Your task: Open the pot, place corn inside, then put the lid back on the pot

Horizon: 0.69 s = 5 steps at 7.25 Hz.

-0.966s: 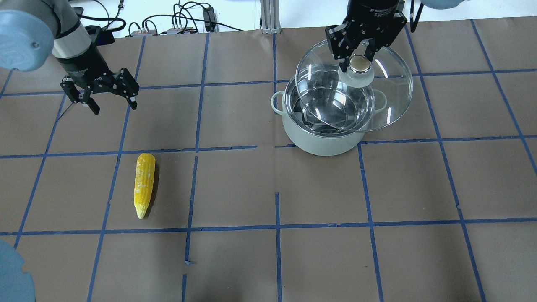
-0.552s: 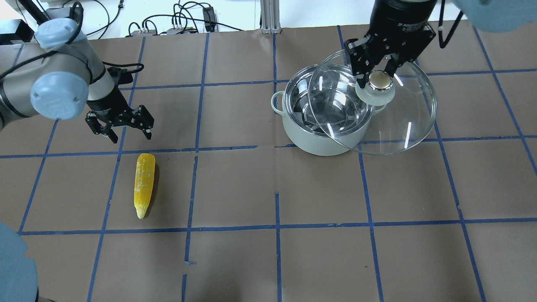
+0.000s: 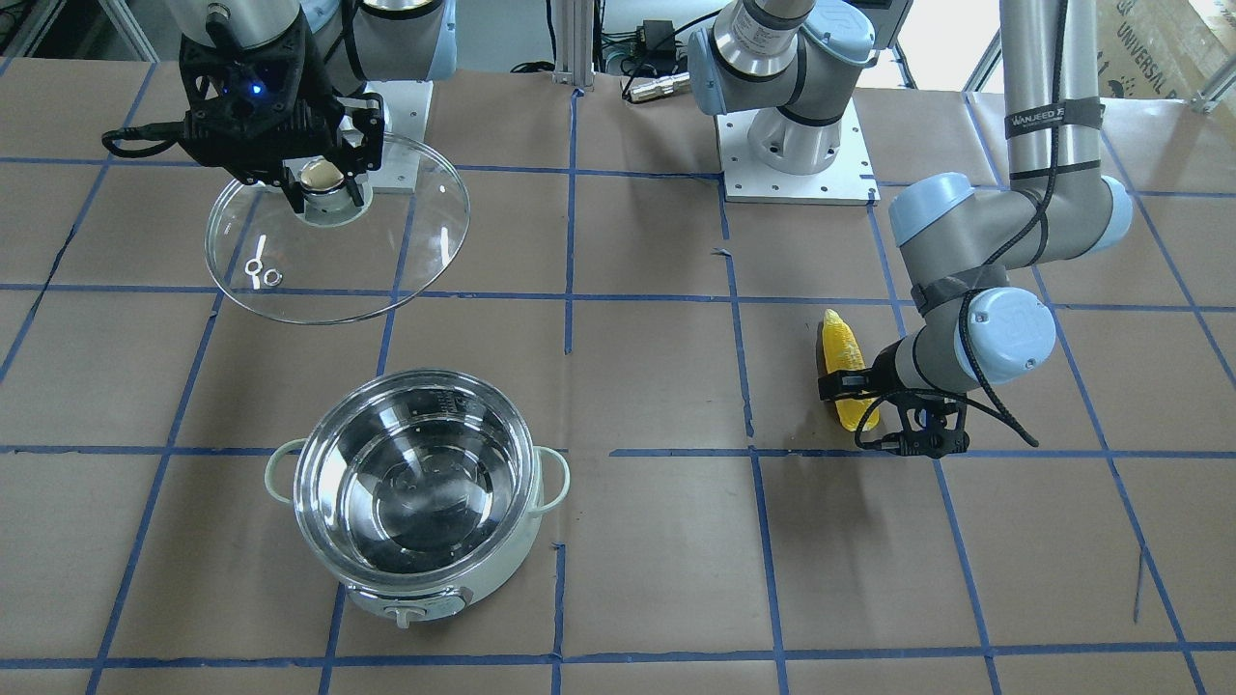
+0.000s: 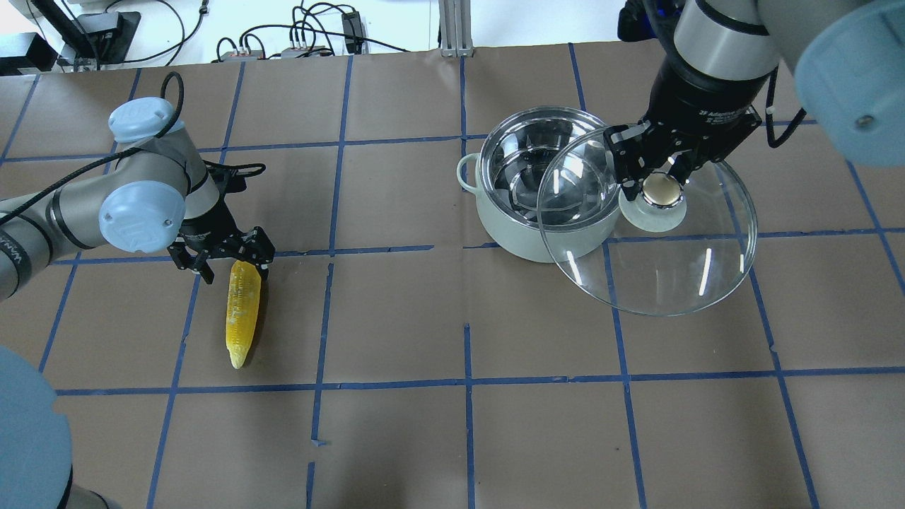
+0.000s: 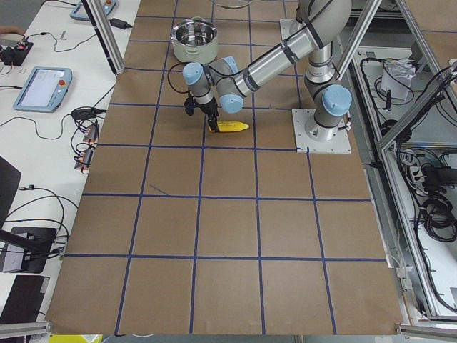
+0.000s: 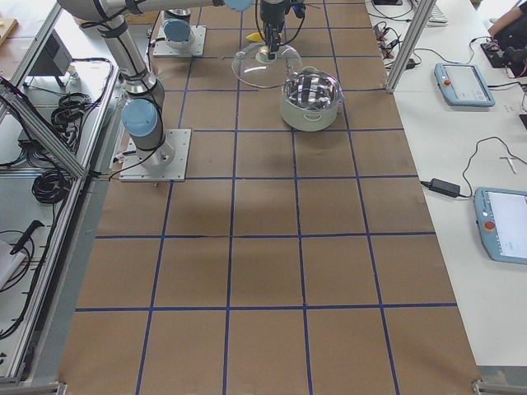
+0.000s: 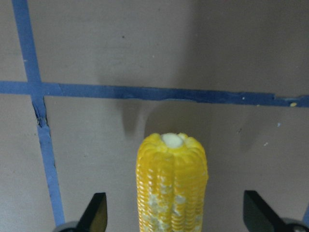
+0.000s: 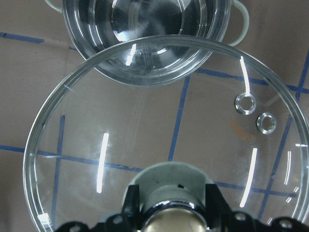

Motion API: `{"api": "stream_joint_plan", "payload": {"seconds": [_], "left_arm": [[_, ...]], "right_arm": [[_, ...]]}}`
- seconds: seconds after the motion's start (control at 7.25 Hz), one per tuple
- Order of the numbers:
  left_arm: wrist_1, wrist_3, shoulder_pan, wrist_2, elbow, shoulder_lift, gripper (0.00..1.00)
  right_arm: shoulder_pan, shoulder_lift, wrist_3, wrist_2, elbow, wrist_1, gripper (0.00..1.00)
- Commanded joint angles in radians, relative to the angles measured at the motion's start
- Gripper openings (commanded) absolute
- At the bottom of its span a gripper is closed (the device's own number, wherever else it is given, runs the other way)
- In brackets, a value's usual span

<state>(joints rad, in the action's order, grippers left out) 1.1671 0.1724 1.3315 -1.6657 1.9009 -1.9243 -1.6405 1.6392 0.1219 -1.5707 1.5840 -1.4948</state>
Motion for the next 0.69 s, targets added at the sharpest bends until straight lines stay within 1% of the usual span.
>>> {"api": "stream_joint_plan", "payload": {"seconds": [0.0,0.14,0.28,0.41,0.55], "left_arm": [[-0.003,0.001,0.005,-0.003,0.007,-0.008,0.63],[-0.004,0.001,0.006,-0.008,0.004,-0.022,0.48],[-0.006,0.039,0.011,-0.008,-0.005,-0.009,0.25],[-0.012,0.048,0.009,-0.003,-0.009,-0.007,0.11],[-0.018,0.026,0.024,0.012,-0.041,0.013,0.1]], "right_arm": [[0.008,0.007,0.002,0.0,0.008,-0.004,0.36],[0.019,0.008,0.007,0.0,0.01,0.001,0.36],[0.027,0.007,0.008,0.001,0.008,0.001,0.36],[0.028,0.008,0.009,0.001,0.008,0.001,0.36],[0.025,0.008,0.009,0.001,0.008,0.001,0.37]]}}
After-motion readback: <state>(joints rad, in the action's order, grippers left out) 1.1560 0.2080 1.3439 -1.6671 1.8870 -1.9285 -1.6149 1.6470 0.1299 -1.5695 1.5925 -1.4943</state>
